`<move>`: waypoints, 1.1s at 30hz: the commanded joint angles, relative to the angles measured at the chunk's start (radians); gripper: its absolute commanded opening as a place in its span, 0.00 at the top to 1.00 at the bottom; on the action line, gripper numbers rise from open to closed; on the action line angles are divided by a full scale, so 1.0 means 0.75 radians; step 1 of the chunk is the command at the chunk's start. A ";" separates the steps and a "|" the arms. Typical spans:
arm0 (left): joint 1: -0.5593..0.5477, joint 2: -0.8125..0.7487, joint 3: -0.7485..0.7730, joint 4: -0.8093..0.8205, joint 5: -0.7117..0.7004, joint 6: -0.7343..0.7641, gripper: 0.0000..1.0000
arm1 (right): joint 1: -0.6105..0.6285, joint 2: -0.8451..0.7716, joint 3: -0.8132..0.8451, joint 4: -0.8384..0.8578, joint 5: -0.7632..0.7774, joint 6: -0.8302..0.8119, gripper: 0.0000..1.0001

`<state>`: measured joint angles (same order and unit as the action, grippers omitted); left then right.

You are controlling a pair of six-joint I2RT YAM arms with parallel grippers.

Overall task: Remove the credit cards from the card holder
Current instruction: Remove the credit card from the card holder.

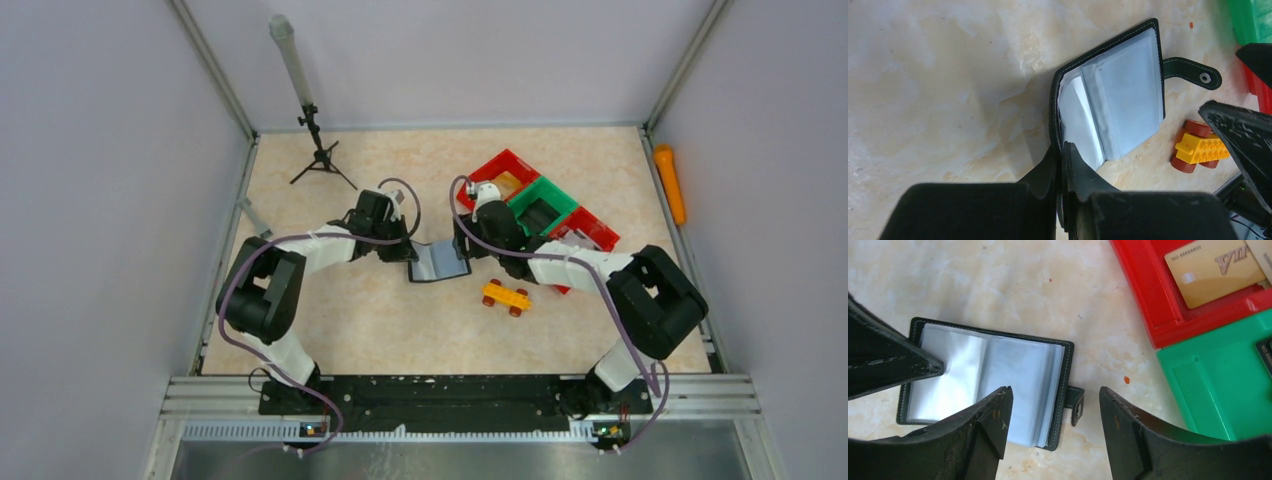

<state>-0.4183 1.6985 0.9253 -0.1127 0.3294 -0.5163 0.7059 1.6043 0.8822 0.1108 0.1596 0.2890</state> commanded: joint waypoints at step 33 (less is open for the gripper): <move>-0.007 0.103 0.089 0.020 0.157 0.067 0.20 | -0.117 -0.067 -0.299 0.591 -0.499 0.245 1.00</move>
<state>-0.4187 1.7443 0.9661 -0.1097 0.4179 -0.4904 0.6170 1.5711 0.6674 0.4240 -0.1322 0.4576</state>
